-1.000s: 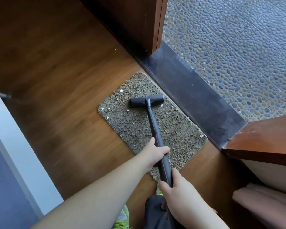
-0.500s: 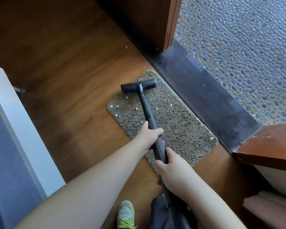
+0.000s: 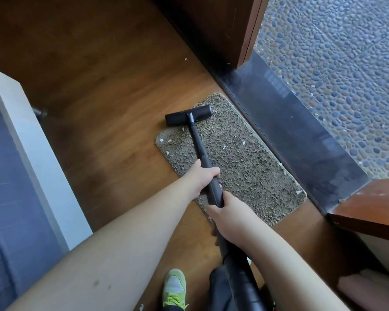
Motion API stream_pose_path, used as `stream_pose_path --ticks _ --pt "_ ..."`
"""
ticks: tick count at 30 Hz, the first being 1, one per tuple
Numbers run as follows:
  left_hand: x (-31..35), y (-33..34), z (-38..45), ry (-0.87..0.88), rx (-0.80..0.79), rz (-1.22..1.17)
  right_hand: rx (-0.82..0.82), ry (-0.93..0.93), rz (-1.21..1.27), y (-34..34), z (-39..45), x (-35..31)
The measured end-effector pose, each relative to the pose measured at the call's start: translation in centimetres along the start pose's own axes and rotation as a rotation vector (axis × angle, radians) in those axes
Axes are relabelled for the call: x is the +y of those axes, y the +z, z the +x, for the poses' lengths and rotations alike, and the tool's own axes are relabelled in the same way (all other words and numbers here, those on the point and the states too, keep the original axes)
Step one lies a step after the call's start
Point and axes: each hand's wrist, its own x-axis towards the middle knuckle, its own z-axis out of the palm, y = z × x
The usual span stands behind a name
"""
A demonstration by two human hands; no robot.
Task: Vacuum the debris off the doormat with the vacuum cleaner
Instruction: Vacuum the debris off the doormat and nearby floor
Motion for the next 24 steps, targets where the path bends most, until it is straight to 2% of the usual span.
stream_pose_path --ticks 13,24 --pt "-3.9 1.2 -3.0 -0.074 -0.041 -0.029 -0.011 -0.011 0.017 1.0 -4.4 2.4" --pt "-5.7 -0.6 -4.6 -0.089 -0.085 0.005 0.005 0.028 0.051 3.9 -5.9 2.3"
